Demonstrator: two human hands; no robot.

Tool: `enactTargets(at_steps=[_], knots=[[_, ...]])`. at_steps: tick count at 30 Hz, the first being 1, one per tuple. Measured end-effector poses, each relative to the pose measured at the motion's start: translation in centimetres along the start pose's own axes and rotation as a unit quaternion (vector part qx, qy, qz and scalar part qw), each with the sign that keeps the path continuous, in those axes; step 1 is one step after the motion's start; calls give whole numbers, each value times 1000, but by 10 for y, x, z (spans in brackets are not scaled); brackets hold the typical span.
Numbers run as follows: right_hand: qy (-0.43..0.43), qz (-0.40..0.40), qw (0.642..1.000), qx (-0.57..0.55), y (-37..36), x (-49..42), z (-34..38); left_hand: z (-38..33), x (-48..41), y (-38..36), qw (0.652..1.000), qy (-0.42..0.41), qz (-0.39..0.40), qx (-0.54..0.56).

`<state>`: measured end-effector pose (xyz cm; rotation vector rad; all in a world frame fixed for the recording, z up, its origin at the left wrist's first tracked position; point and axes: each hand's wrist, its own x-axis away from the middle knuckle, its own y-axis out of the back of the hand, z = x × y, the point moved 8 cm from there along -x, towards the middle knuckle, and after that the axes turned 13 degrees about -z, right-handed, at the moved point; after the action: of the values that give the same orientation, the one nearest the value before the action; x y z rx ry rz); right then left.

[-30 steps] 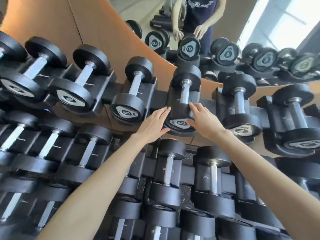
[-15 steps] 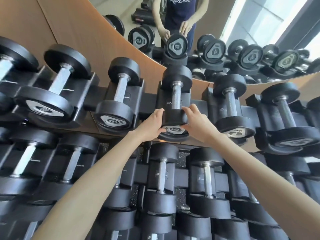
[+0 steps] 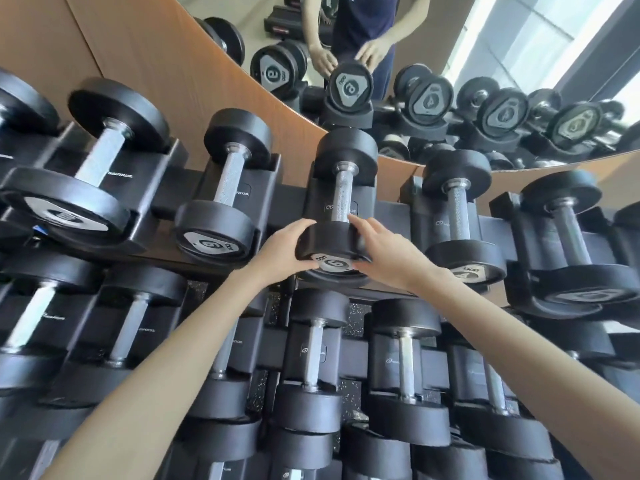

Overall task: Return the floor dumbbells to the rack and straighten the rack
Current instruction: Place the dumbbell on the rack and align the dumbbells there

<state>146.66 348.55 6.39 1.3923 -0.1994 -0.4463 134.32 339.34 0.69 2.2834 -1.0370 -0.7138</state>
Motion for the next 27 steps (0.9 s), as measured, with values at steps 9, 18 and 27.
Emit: enactTargets(at_steps=[9, 18, 27], knots=[[-12, 12, 999, -35, 3, -4, 0, 8, -6, -11, 999, 22, -24, 6], [-122, -56, 962, -238, -30, 28, -48, -77, -24, -1, 950, -142, 28, -278], [-88, -79, 986, -115, -22, 13, -24, -9, 4, -2, 998, 49, 32, -25]])
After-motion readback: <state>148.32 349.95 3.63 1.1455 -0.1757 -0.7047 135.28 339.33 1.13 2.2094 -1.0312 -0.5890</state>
